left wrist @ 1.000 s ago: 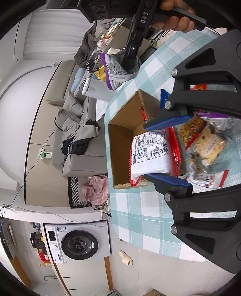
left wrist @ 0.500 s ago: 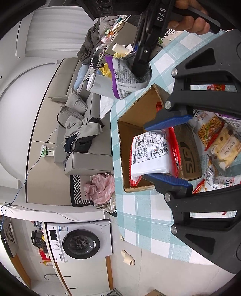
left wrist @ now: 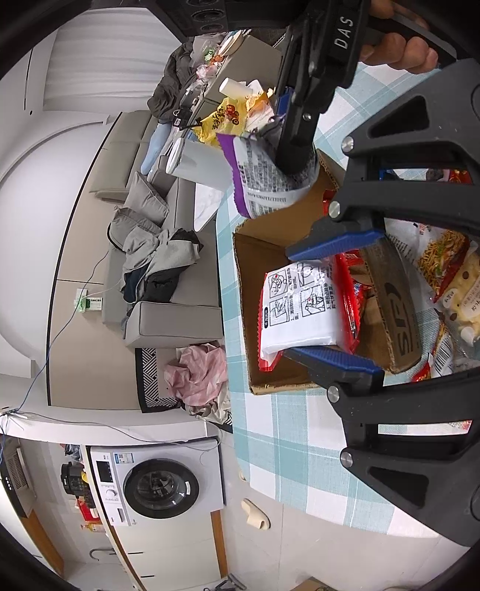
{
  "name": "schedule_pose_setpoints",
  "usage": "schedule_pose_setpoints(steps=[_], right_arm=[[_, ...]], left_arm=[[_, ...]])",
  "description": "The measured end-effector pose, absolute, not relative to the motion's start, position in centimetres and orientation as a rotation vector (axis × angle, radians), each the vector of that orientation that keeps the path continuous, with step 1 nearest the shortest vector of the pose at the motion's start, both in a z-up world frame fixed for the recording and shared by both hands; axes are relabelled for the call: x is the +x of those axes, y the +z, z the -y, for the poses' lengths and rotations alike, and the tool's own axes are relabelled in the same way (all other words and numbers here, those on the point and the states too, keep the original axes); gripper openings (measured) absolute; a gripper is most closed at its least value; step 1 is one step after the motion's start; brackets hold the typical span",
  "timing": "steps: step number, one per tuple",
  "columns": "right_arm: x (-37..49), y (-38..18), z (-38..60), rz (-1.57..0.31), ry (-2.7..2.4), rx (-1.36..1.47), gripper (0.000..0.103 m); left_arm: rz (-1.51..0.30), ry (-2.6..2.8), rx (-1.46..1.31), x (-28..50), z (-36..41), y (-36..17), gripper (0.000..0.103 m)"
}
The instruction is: Organize snacks
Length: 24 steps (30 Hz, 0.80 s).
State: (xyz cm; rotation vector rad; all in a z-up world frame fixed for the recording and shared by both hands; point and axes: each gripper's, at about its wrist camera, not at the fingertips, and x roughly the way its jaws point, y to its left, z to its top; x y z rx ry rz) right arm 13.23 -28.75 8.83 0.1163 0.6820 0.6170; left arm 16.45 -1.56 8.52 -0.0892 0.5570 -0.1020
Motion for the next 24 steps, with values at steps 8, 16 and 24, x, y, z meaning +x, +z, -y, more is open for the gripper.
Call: schedule_pose_setpoints(steps=[8, 16, 24], right_arm=[[14.9, 7.3, 28.1, -0.718, 0.603, 0.117, 0.034], [16.4, 6.2, 27.6, -0.751, 0.589, 0.119, 0.034], [16.8, 5.4, 27.5, -0.764, 0.569, 0.093, 0.035]], left_arm=[[-0.589, -0.099, -0.089, 19.2, 1.5, 6.2, 0.043], [-0.617, -0.096, -0.071, 21.0, 1.7, 4.2, 0.043], [-0.637, -0.106, -0.059, 21.8, 1.8, 3.0, 0.043]])
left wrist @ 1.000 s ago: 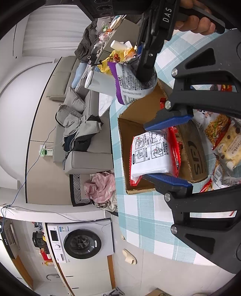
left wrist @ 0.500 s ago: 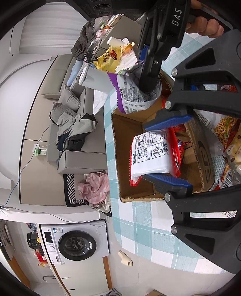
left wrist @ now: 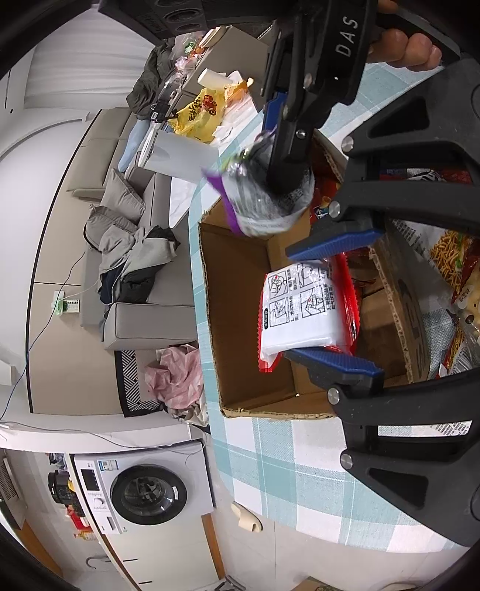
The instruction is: Organize snacks
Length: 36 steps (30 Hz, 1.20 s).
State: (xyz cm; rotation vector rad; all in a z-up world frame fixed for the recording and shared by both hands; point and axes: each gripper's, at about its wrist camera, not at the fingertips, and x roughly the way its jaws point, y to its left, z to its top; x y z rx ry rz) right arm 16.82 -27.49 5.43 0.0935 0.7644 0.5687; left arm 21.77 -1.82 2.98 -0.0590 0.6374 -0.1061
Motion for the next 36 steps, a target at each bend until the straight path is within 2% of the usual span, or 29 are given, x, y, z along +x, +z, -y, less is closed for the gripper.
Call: schedule_pose_setpoints(steps=[3, 4, 7, 8, 9, 10, 13, 14, 15, 27, 36], right_arm=[[16.4, 5.7, 27.7, -0.751, 0.568, 0.090, 0.043], [16.2, 6.0, 27.8, -0.740, 0.570, 0.086, 0.046], [15.5, 6.6, 28.1, -0.713, 0.564, 0.070, 0.053], [15.1, 6.8, 28.3, -0.704, 0.560, 0.062, 0.056], [14.8, 7.0, 28.5, -0.700, 0.556, 0.059, 0.067], [14.5, 7.1, 28.7, -0.696, 0.555, 0.059, 0.080], [13.6, 7.2, 29.6, -0.694, 0.562, 0.075, 0.098], [13.3, 7.2, 30.0, -0.701, 0.560, 0.080, 0.100], [13.1, 7.2, 30.2, -0.701, 0.561, 0.085, 0.102], [9.9, 6.1, 32.2, -0.724, 0.548, 0.081, 0.102], [9.4, 4.7, 33.1, -0.745, 0.546, 0.089, 0.102]], left_arm=[[-0.636, -0.099, -0.057, 21.7, 1.8, 3.0, 0.044], [-0.634, -0.098, -0.056, 21.3, 1.9, 3.2, 0.047], [-0.621, -0.102, -0.058, 20.5, 1.7, 3.9, 0.068], [-0.608, -0.091, -0.057, 19.9, 1.5, 4.2, 0.081], [-0.597, -0.082, -0.056, 19.4, 1.4, 4.4, 0.087], [-0.587, -0.076, -0.057, 18.9, 1.2, 4.7, 0.087], [-0.575, -0.084, -0.075, 17.2, 0.6, 5.4, 0.095], [-0.570, -0.081, -0.079, 16.4, 0.5, 5.6, 0.103], [-0.562, -0.077, -0.082, 15.9, 0.3, 5.7, 0.103], [-0.570, -0.046, -0.100, 9.3, -2.7, 5.7, 0.103], [-0.595, -0.051, -0.041, 8.0, -2.9, 4.2, 0.103]])
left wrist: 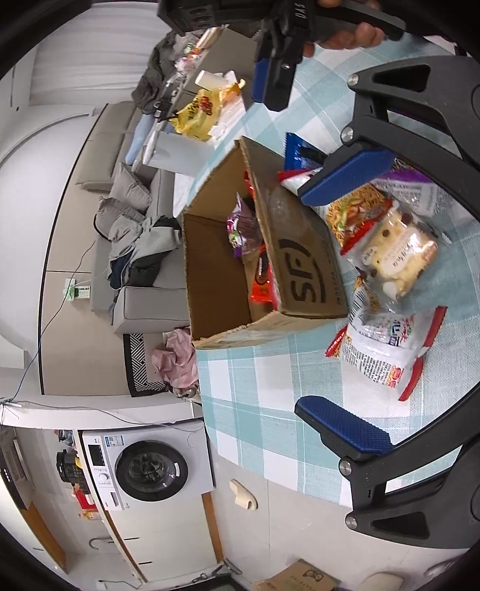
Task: Organize snacks
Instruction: 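Move both tools down toward the snack pile beside the box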
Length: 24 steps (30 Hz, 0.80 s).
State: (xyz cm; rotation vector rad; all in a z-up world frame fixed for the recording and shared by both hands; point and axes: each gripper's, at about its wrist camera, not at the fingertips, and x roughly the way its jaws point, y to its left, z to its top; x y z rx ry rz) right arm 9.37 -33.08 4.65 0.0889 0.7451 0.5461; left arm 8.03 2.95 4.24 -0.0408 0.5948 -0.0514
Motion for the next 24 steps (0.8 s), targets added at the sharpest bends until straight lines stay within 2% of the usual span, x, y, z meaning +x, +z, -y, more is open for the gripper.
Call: schedule_pose_setpoints(steps=[24], right_arm=[[7.8, 2.0, 31.4, -0.859, 0.665, -0.024, 0.102]], left_arm=[[-0.716, -0.167, -0.072, 6.7, -0.4, 1.5, 0.103]])
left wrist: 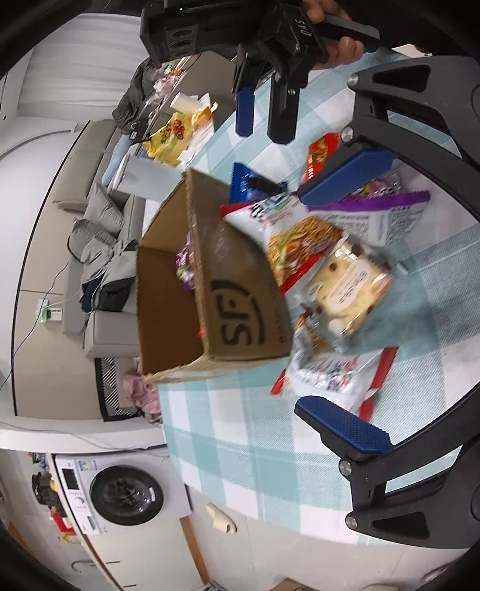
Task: Organize snacks
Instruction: 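Move both tools down toward the snack pile beside the box, then grasp the red cookie pack with the right gripper while the left grasps the purple candy bag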
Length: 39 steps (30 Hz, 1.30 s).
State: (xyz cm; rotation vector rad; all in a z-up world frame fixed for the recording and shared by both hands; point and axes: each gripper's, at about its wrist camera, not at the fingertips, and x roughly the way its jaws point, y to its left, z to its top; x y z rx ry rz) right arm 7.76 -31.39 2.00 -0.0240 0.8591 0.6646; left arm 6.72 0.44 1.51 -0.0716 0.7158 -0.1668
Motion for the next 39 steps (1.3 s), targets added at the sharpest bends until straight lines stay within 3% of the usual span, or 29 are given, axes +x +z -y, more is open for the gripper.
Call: schedule_pose_setpoints(steps=[25, 32, 39], right_arm=[[7.8, -2.1, 30.0, -0.982, 0.693, -0.097, 0.102], [8.2, -2.6, 30.1, -0.999, 0.732, -0.060, 0.102], [8.3, -2.9, 29.9, -1.010, 0.770, -0.044, 0.087]], left_arm=[[-0.840, -0.313, 0.014, 6.0, 4.5, -2.1, 0.102], [-0.876, -0.317, 0.008, 6.4, 5.1, -3.4, 0.091], [-0.885, -0.336, -0.021, 6.9, 4.8, -3.9, 0.073]])
